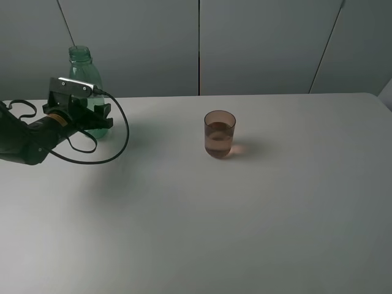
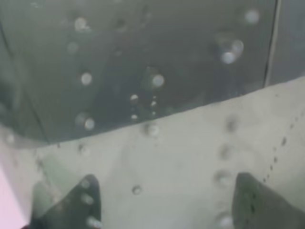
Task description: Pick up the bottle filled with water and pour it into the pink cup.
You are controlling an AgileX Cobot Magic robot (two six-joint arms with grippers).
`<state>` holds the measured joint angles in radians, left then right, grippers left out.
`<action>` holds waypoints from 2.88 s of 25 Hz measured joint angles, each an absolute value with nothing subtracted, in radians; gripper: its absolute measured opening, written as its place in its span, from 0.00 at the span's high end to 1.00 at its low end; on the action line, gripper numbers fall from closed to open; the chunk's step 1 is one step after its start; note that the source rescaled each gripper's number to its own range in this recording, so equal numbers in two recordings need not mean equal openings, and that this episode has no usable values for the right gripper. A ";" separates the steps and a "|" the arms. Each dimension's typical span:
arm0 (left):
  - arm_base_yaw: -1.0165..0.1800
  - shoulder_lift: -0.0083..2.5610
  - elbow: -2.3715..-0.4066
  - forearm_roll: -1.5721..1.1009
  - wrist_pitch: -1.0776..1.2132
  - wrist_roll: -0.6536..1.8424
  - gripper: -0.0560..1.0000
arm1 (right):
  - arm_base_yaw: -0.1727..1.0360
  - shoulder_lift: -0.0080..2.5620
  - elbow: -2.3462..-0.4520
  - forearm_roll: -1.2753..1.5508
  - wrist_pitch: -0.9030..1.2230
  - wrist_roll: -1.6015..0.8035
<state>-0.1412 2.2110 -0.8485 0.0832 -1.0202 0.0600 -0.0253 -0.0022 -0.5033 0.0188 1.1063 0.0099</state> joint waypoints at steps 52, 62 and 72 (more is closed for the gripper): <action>-0.141 2.086 -0.813 0.066 -0.645 0.036 0.04 | -0.025 -0.002 -0.503 0.019 1.106 0.010; -0.141 2.067 -0.810 0.064 -0.423 0.007 0.04 | -0.025 -0.002 -0.503 0.019 1.106 0.010; -0.149 1.703 -0.642 0.046 -0.118 -0.076 0.04 | -0.025 -0.002 -0.503 0.019 1.106 0.010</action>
<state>-0.1486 1.7028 -0.6421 0.0465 -0.1181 -0.0765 -0.0253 -0.0022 -0.5033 0.0188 1.1063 0.0099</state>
